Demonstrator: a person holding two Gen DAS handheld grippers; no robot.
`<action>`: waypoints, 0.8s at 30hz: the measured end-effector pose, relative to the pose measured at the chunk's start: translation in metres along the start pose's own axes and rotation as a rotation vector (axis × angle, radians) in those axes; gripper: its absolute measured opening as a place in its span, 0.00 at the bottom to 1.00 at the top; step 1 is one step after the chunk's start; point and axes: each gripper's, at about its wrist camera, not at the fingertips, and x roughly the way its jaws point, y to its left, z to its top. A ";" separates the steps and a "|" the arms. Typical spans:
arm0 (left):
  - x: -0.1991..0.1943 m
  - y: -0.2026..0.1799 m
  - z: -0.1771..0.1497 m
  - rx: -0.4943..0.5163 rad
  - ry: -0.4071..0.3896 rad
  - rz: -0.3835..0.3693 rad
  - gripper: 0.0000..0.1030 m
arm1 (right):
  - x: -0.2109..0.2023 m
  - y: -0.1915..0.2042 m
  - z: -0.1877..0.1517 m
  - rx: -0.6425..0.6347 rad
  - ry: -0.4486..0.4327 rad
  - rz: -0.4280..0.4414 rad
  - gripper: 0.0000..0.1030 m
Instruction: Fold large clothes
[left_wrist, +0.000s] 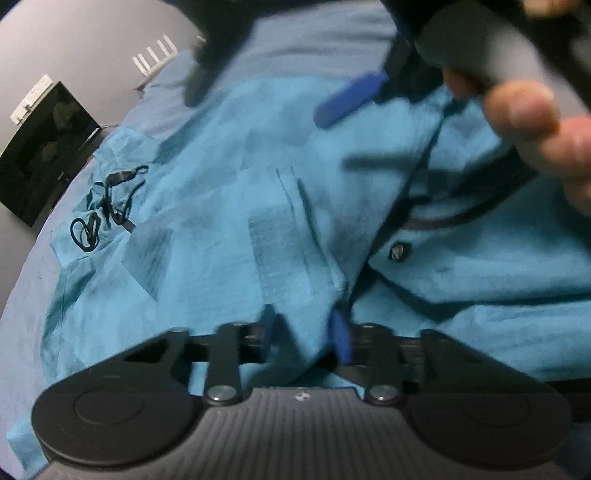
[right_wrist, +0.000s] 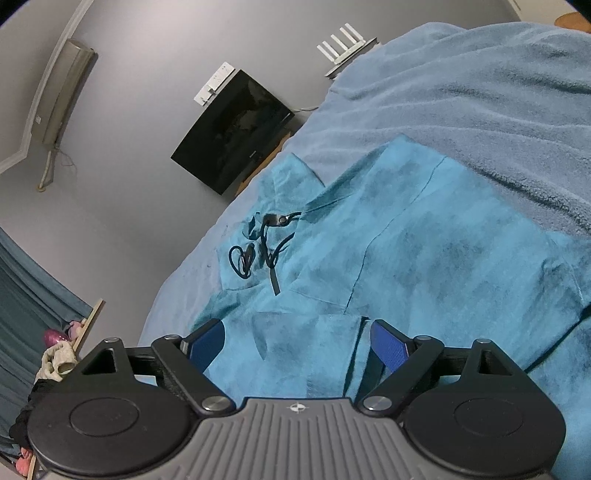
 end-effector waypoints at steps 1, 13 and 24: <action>-0.004 0.003 0.001 -0.022 -0.018 -0.003 0.09 | 0.000 0.000 0.000 0.001 0.000 0.000 0.86; -0.067 0.104 -0.031 -0.650 -0.240 -0.017 0.04 | -0.001 -0.005 0.000 0.022 -0.010 -0.017 0.86; -0.093 0.177 -0.119 -1.091 -0.190 0.112 0.04 | 0.000 -0.007 0.001 0.029 -0.003 -0.027 0.86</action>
